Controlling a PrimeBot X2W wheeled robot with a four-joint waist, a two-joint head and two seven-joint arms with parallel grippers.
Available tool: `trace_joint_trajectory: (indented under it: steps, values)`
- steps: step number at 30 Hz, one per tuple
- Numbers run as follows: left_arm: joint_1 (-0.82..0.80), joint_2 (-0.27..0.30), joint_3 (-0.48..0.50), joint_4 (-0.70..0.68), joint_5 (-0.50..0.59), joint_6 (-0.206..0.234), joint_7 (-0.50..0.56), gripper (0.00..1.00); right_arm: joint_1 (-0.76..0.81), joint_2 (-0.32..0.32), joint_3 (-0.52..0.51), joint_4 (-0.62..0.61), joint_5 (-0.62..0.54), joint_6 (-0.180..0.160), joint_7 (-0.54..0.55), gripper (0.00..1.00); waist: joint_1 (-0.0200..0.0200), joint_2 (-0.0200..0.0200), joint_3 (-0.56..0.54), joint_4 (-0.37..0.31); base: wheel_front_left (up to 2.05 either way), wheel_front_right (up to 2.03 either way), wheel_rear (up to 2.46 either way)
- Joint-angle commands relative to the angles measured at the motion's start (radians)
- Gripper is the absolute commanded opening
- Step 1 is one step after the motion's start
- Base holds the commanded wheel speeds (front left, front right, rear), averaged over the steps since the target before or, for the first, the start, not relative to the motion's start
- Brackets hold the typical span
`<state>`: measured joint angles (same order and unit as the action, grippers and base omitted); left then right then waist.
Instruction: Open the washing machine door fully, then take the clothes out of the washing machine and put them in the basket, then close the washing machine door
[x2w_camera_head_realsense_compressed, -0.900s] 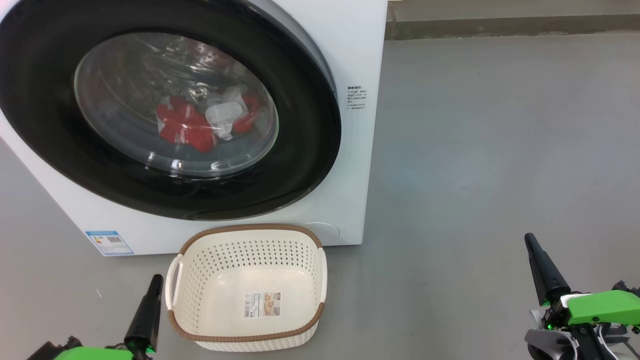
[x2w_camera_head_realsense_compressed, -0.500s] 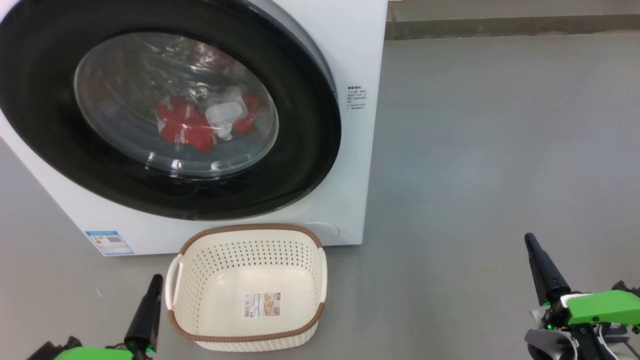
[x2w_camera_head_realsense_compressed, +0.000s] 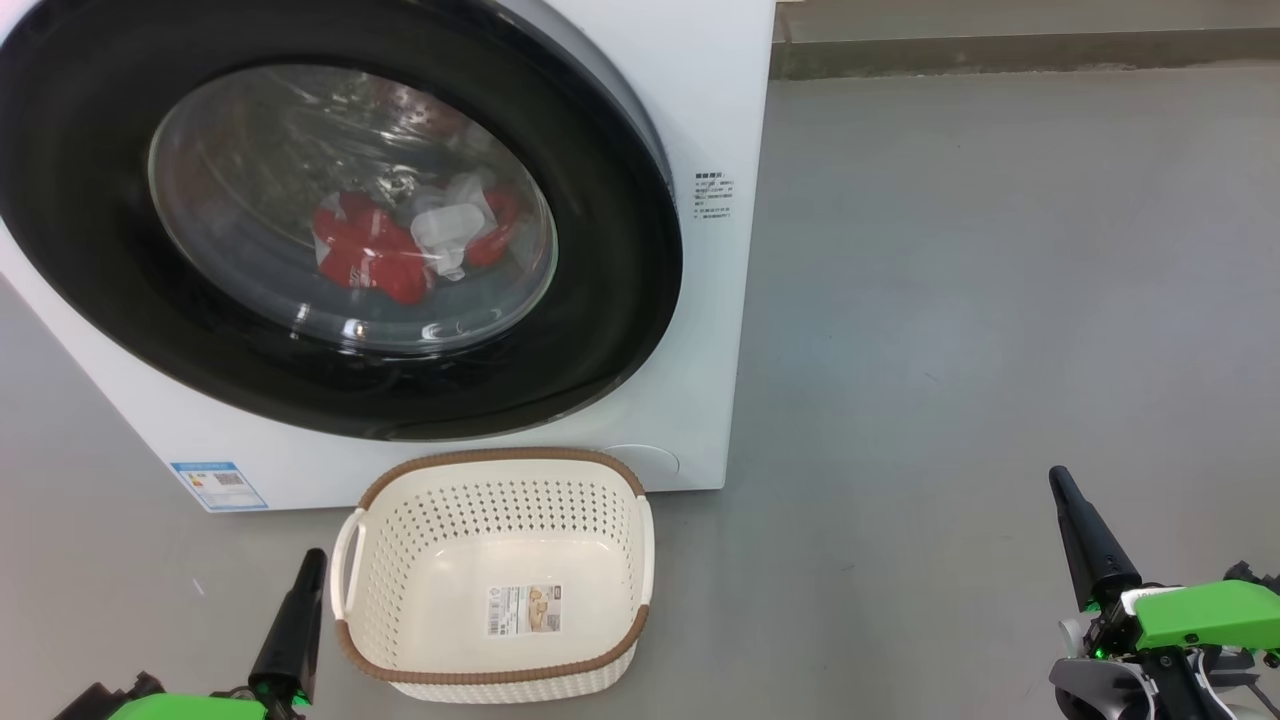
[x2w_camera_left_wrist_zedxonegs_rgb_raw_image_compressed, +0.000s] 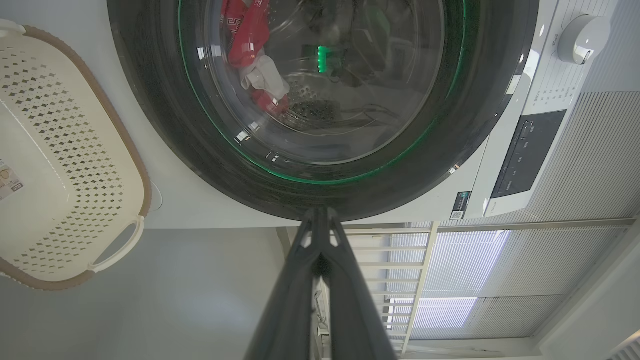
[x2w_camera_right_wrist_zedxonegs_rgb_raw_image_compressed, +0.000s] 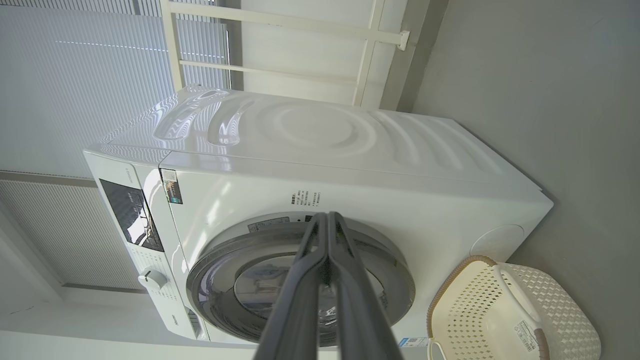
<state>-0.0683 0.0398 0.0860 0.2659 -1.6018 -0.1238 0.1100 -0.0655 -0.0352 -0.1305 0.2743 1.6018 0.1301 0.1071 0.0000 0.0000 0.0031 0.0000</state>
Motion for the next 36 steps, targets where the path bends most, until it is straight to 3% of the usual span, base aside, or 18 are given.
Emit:
trace_joint_trajectory:
  steps: [1,2,13,19,36]
  values:
    - [-0.040,0.010,0.027,-0.021,-0.007,-0.007,0.003,0.00,-0.042,-0.015,0.017,-0.030,0.007,0.001,0.006,0.00,0.0000,0.0000,0.000,0.000,0.00,0.00,0.00]
    - [0.000,0.000,0.000,0.000,0.000,0.000,0.000,1.00,0.000,0.000,0.000,0.000,0.000,0.000,0.000,1.00,0.0000,0.0000,0.000,0.000,0.00,0.00,0.00]
    - [0.028,-0.008,-0.007,0.022,0.018,0.000,-0.021,1.00,0.028,0.011,0.017,0.031,-0.015,0.000,-0.022,1.00,0.0023,0.0000,-0.001,0.001,0.00,0.00,0.00]
    - [0.031,-0.008,-0.010,0.007,0.046,0.000,-0.036,1.00,0.031,0.008,0.021,0.022,-0.034,0.000,-0.037,1.00,0.0002,0.0000,0.001,0.002,0.00,0.00,0.00]
    - [0.041,-0.005,-0.010,-0.043,0.286,0.001,-0.087,1.00,0.035,-0.017,0.050,-0.001,-0.222,0.000,-0.087,1.00,0.0001,0.0000,0.006,0.003,0.00,0.00,0.00]
